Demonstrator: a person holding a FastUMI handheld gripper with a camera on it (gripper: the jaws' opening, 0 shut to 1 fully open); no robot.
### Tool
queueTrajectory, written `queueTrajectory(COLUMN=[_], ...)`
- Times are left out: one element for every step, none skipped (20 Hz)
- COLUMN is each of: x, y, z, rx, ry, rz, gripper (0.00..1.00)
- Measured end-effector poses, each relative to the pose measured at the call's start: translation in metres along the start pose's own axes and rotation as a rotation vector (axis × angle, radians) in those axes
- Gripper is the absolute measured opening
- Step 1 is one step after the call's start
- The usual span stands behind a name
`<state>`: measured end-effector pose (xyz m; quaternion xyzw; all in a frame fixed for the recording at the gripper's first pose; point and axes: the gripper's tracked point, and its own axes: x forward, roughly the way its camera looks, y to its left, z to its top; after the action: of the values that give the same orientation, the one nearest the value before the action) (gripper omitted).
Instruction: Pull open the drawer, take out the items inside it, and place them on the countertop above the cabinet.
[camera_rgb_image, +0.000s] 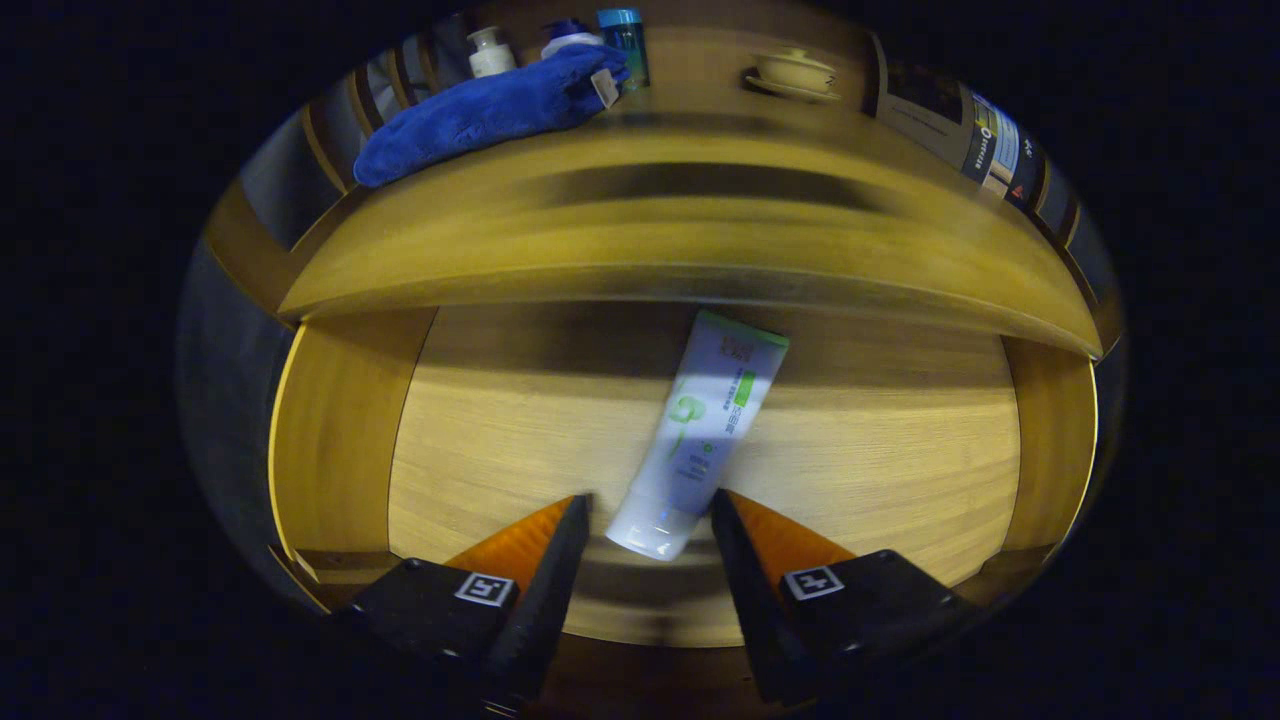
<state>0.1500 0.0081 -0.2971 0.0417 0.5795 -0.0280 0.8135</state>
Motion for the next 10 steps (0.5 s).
queueTrajectory(x=[-0.005,-0.008,-0.010,-0.012,-0.016,-0.022,-0.030,-0.041,-0.052,-0.065], y=[-0.002,-0.004,-0.008,-0.013,-0.016,-0.018,-0.019,-0.017,-0.014,-0.012], z=[0.007,0.010,0.013,0.018,0.025,0.033,0.040,0.048,0.056,0.061], rx=[0.001,0.020,0.047,0.060,0.055,0.049,0.047,0.046,0.044,0.038], ry=[-0.015,-0.017,-0.016,-0.028,-0.042,-0.060,-0.076,-0.086,-0.099,-0.107], rz=[0.007,0.018,0.022,0.017,0.025,0.031,0.042,0.068,0.097,0.119], gripper=[0.70,0.66,0.61,0.56,0.51,0.46,0.46,0.46,0.46,0.46])
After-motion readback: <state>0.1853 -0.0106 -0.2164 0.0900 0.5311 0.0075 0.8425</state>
